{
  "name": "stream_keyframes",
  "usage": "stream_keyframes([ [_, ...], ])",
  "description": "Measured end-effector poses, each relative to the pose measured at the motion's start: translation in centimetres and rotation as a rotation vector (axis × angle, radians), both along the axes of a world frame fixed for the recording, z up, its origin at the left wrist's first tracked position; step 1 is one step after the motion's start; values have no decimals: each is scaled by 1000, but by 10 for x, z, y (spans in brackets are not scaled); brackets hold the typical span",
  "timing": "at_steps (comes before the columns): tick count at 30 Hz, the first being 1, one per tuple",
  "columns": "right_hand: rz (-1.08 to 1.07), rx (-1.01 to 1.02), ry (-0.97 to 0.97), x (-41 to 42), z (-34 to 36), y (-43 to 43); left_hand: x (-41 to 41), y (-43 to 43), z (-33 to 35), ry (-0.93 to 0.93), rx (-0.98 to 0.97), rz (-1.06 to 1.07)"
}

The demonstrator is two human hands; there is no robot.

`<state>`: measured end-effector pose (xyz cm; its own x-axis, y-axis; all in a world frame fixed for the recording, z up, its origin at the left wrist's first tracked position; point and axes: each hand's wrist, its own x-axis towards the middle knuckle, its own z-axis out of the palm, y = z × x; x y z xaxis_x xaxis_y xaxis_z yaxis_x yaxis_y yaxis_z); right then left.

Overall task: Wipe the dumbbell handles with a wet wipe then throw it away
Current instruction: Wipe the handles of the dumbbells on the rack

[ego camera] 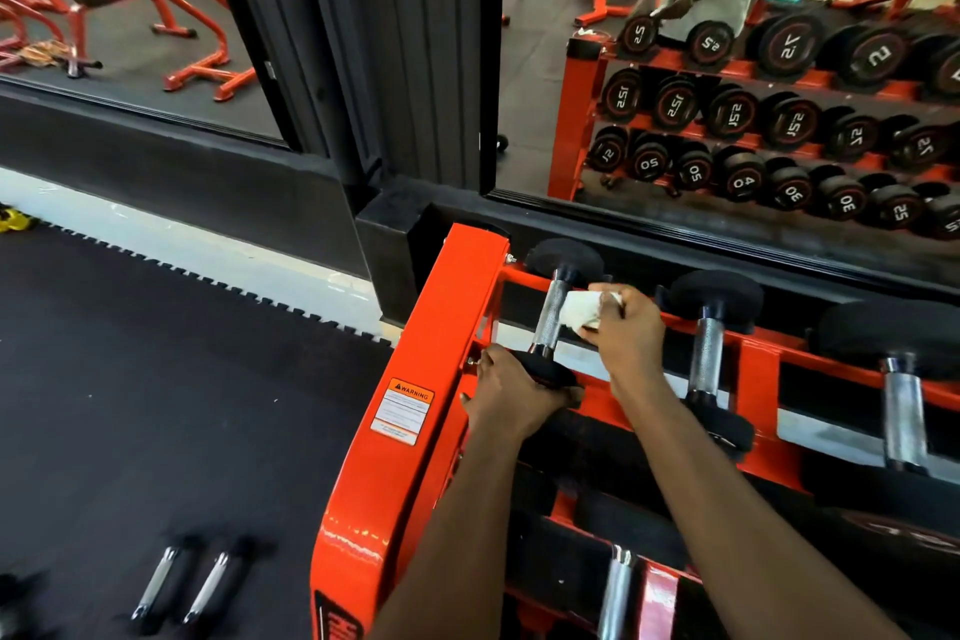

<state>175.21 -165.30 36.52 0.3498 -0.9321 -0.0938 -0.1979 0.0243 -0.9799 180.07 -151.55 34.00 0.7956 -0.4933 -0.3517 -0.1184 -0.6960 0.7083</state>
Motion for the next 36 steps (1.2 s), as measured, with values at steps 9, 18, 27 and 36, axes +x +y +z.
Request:
stream_keyframes([
  [9,883,-738,318,-5,-9,-19,-4,1,-4,3,-6,29],
  [18,844,-1146,708,18,-21,-49,-2,-2,-7,-4,-14,29],
  [27,968,-1297,505,4,-16,-41,-2,-2,-7,-7,-18,21],
  [36,1050,-1248,448,-2,-26,-36,0,-2,-7,13,-23,21],
])
